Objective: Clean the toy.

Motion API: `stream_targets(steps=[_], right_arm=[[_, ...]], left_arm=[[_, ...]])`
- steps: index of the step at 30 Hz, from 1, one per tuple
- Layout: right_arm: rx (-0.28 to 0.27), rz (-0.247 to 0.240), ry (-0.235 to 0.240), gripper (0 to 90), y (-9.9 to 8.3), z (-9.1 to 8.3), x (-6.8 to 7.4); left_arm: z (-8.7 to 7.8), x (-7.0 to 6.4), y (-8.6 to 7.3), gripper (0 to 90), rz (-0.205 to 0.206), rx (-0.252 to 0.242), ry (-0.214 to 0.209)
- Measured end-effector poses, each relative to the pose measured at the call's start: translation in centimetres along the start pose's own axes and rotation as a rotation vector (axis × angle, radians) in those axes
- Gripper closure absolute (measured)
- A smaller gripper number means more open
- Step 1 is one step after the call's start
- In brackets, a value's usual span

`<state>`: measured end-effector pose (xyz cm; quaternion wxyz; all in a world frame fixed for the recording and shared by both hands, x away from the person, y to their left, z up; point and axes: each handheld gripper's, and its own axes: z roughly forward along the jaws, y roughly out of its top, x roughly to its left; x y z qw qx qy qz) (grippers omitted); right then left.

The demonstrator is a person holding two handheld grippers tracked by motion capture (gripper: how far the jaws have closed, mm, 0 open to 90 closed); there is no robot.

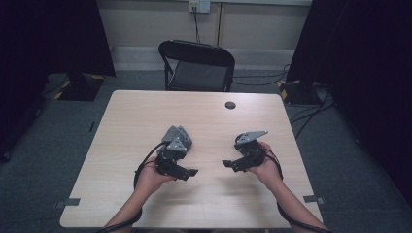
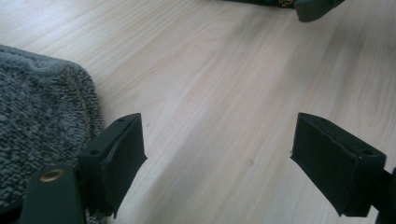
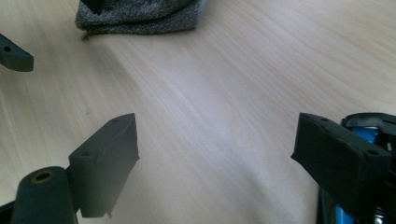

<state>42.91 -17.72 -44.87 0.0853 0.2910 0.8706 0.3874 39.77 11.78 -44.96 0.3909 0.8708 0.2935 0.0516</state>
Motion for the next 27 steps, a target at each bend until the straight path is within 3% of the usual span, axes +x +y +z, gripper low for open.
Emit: stream_targets(steps=[27], right_arm=[[0.017,-0.001,0.030,13.5,-2.5,-0.2,1.1]], left_arm=[[0.2,-1.9,-1.7,16.4,0.091,0.020,-0.014]])
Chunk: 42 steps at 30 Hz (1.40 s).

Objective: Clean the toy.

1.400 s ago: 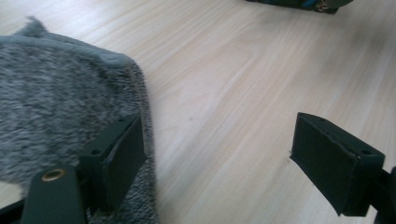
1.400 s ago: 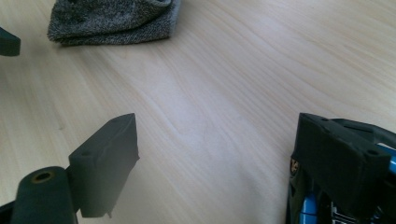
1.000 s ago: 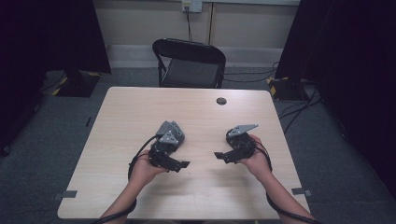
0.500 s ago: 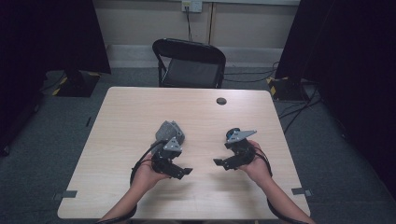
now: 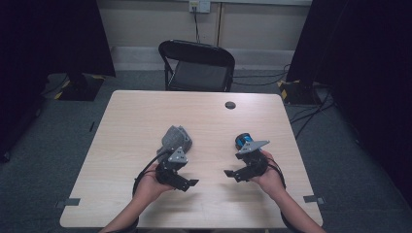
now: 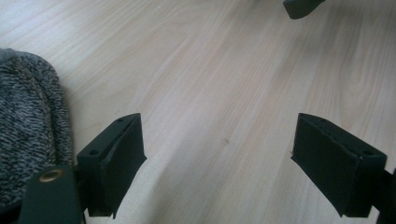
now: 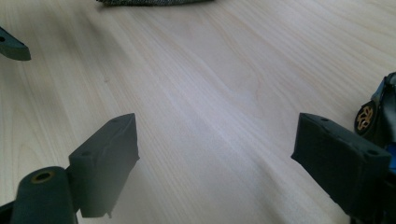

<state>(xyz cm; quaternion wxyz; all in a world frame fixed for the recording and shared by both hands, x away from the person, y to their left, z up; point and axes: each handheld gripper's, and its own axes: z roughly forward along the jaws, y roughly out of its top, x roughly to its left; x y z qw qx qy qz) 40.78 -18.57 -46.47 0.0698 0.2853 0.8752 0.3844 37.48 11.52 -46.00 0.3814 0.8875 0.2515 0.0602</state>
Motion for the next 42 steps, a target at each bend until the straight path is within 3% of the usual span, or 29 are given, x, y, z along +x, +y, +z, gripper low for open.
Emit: stream_targets(steps=[8,15,27,42], right_arm=[[-0.001,0.003,0.009,13.5,-0.6,-0.2,0.3],[-0.004,-0.009,0.012,13.5,-1.1,-0.2,0.9],[0.006,-0.015,0.027,13.5,-1.9,0.0,1.5],[0.026,-0.033,0.039,13.5,-3.3,0.9,2.4]], left_arm=[[0.2,-0.8,-0.4,16.5,0.023,0.003,0.006],[0.7,-1.7,-0.8,16.4,0.033,0.011,-0.017],[1.1,-2.4,-1.2,16.3,0.032,0.012,-0.034],[1.9,-3.0,-1.9,16.6,0.067,0.043,-0.036]])
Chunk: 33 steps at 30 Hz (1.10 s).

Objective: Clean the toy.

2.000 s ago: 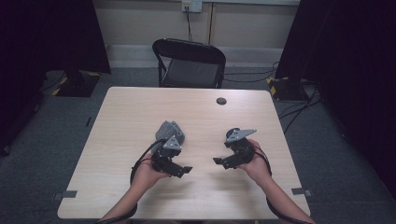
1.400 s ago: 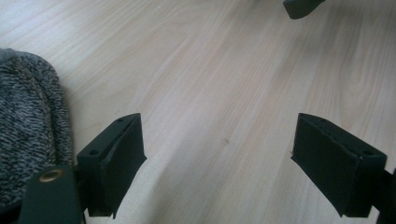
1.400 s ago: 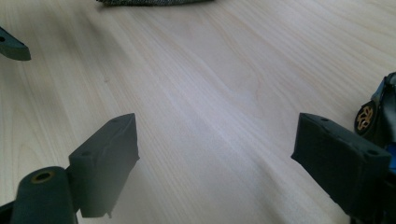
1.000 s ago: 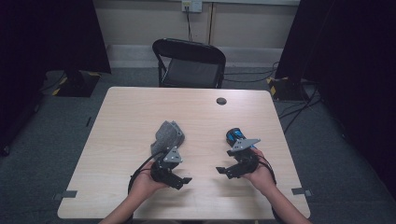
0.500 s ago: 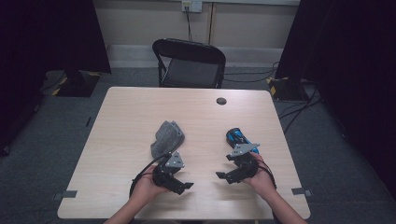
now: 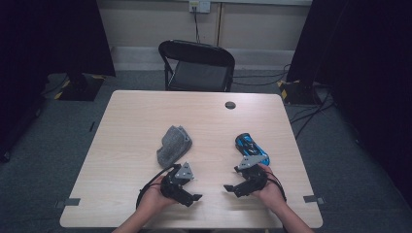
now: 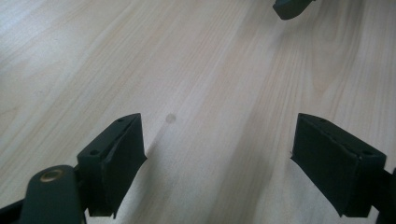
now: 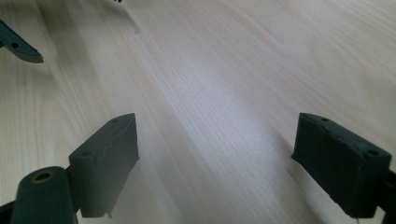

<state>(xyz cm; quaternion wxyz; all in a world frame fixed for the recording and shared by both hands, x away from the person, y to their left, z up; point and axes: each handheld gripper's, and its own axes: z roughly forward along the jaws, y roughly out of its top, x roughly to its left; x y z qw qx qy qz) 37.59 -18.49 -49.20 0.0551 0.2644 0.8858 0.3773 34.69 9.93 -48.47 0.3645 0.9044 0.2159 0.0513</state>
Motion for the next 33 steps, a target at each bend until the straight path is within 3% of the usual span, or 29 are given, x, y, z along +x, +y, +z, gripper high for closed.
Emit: stream_targets(steps=[14,25,30,33], right_arm=[[0.004,-0.046,0.014,13.2,-0.3,0.6,0.8],[-0.016,-0.108,0.001,10.3,-0.8,0.9,1.1],[-0.021,-0.117,0.007,9.4,-0.9,0.9,1.0],[-0.020,-0.118,0.006,9.4,-0.9,0.9,1.0]], left_arm=[[0.7,-0.6,-0.4,15.9,0.029,0.032,-0.001],[0.9,-0.6,-0.6,14.5,0.049,0.012,0.008],[1.7,-0.4,-1.0,0.0,0.078,-0.028,-0.025],[1.7,-0.3,-1.0,0.0,0.079,-0.027,-0.028]])
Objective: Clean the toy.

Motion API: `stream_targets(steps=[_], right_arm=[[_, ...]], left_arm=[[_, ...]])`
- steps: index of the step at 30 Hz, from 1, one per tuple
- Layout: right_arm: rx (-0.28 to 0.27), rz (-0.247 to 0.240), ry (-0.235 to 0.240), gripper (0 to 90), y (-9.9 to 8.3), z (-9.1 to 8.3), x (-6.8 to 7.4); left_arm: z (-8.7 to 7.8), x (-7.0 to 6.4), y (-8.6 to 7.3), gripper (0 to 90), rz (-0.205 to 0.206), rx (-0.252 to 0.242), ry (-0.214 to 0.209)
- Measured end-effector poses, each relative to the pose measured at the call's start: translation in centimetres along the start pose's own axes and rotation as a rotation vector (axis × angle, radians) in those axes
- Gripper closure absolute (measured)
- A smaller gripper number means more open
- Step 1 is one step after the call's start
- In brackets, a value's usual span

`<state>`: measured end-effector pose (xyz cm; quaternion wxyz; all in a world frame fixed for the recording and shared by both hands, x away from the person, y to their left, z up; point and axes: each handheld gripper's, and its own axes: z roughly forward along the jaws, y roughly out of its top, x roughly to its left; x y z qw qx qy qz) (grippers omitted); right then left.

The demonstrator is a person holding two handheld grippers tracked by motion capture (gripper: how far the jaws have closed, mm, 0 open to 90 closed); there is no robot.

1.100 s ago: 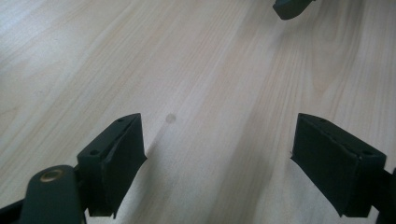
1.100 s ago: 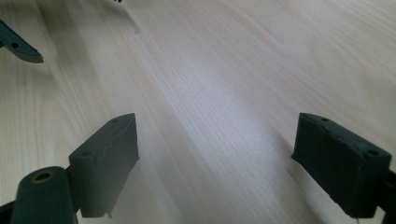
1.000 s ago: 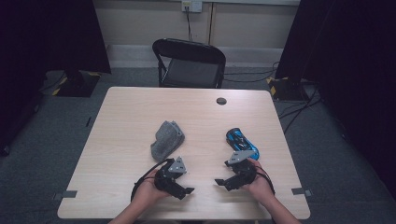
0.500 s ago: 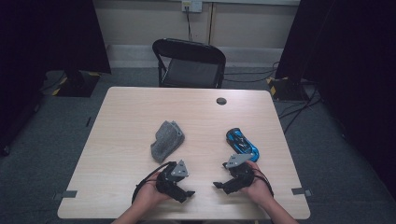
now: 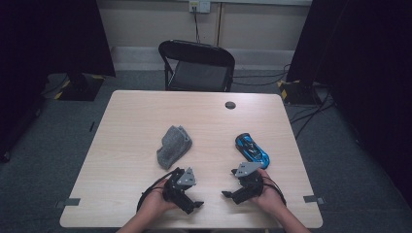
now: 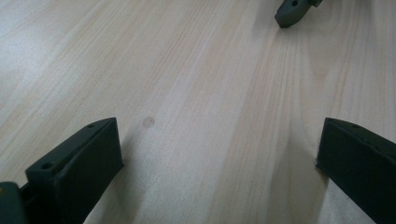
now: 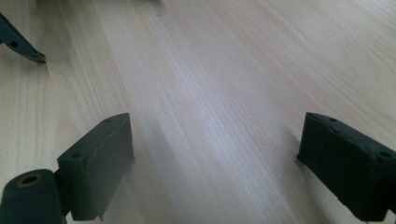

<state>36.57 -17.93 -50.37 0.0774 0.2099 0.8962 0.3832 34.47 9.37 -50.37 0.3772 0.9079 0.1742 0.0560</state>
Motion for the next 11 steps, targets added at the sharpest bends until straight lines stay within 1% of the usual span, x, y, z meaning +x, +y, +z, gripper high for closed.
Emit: stream_targets(steps=[11], right_arm=[[0.000,0.000,0.000,9.4,0.00,0.00,0.00]], left_arm=[[0.08,0.07,0.08,0.0,-0.004,0.001,0.006]])
